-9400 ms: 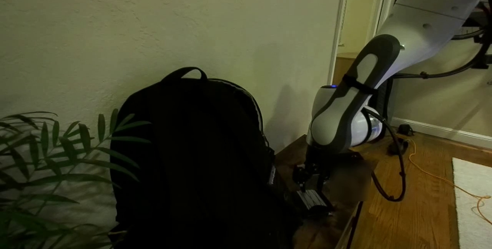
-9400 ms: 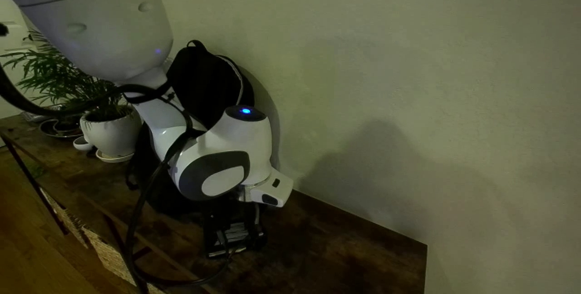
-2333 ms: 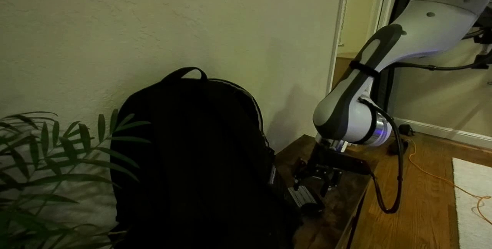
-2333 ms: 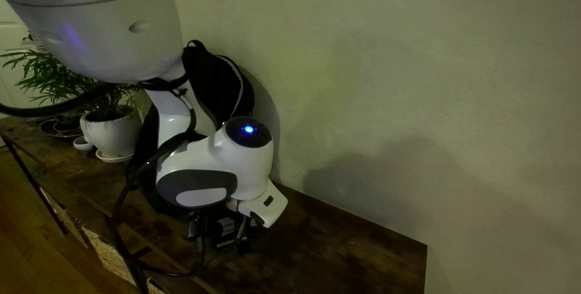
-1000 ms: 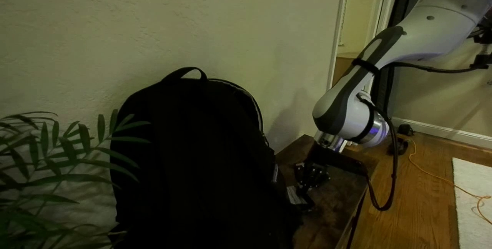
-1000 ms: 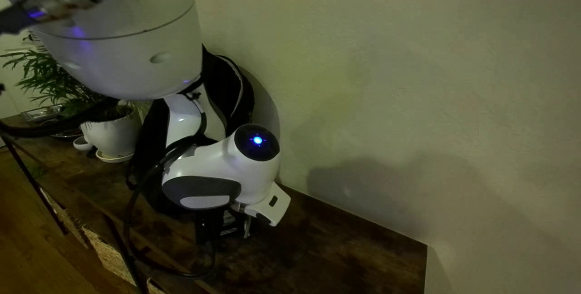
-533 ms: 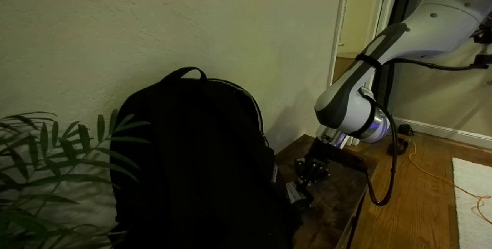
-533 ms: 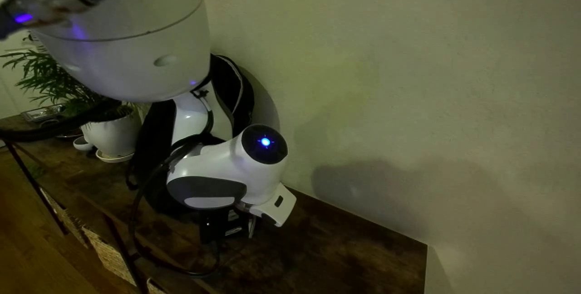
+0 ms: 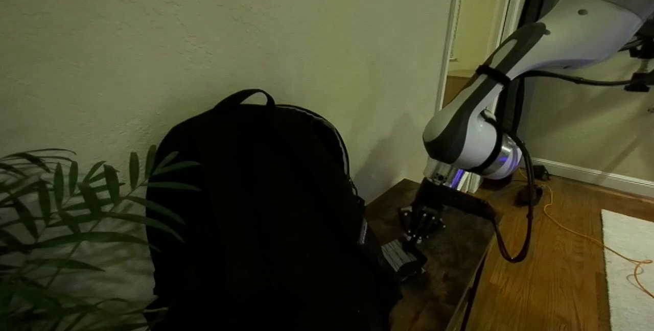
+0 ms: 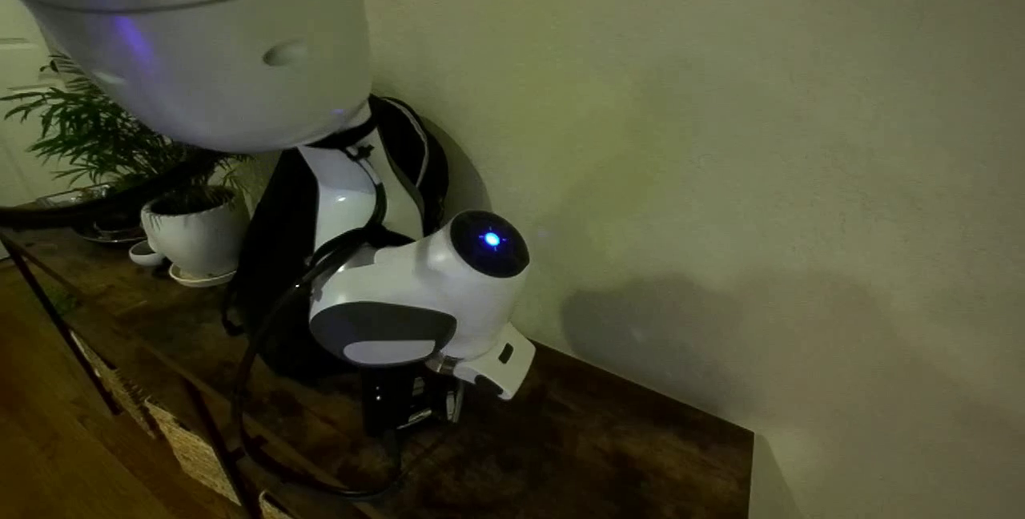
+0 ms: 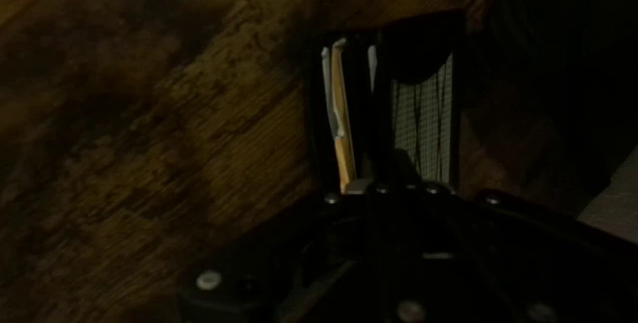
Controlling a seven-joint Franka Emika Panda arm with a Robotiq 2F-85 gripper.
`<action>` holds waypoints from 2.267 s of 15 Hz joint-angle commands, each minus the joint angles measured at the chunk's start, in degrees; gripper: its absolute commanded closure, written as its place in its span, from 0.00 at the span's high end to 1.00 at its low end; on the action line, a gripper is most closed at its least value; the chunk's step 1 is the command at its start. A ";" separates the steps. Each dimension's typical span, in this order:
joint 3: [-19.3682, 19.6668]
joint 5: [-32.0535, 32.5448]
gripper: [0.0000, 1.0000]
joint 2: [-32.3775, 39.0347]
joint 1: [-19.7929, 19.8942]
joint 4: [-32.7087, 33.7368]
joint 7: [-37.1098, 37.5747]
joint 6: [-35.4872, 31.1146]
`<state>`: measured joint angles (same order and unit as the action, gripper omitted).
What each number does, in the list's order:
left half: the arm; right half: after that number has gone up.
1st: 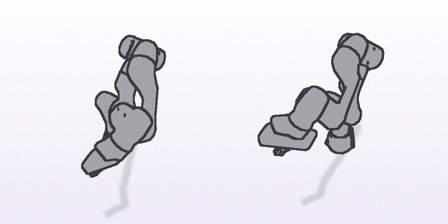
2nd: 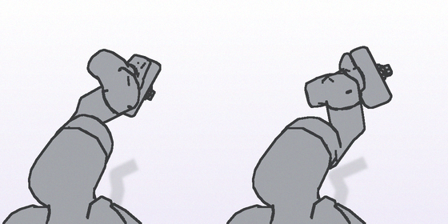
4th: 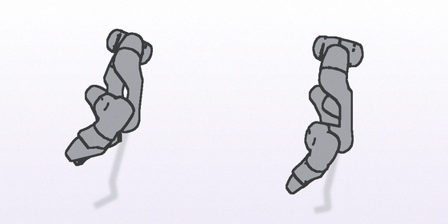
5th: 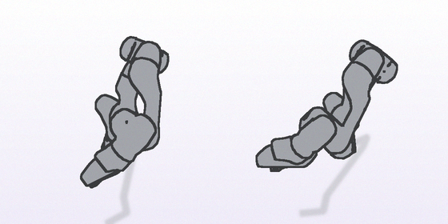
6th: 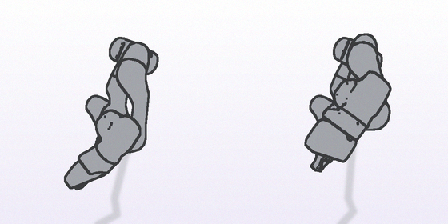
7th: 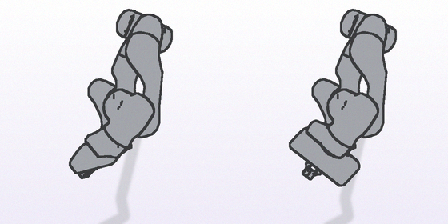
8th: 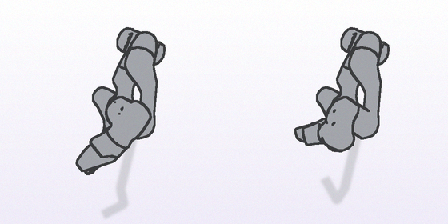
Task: Put the wallet in the bag
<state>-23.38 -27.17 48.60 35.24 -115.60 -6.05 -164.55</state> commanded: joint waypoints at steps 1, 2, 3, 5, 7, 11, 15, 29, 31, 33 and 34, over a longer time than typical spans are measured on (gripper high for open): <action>5.77 1.44 0.03 -8.30 -5.48 -3.90 2.78 5.65; 7.13 1.57 0.03 -9.63 -6.97 -4.02 2.69 6.70; 8.83 1.83 0.03 -11.14 -9.01 -4.28 2.98 7.11; 12.29 2.92 0.03 -13.61 -12.97 -4.54 3.79 8.19; 16.91 5.70 0.03 -15.50 -18.12 -4.71 6.05 9.02; 29.23 17.99 0.03 -14.72 -31.49 -3.44 16.14 10.08; 35.25 27.25 0.03 -10.56 -39.83 -0.68 22.15 12.43; 34.09 26.20 0.68 -11.69 -40.18 -0.61 22.59 13.76; 32.98 25.13 0.81 -13.00 -39.03 -0.99 21.85 16.49; 31.67 23.96 0.94 -14.73 -37.77 -1.45 20.79 19.79; 30.97 23.38 0.98 -15.61 -37.14 -1.57 20.36 21.42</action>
<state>9.88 -2.12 37.99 -4.23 -114.79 14.84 -148.48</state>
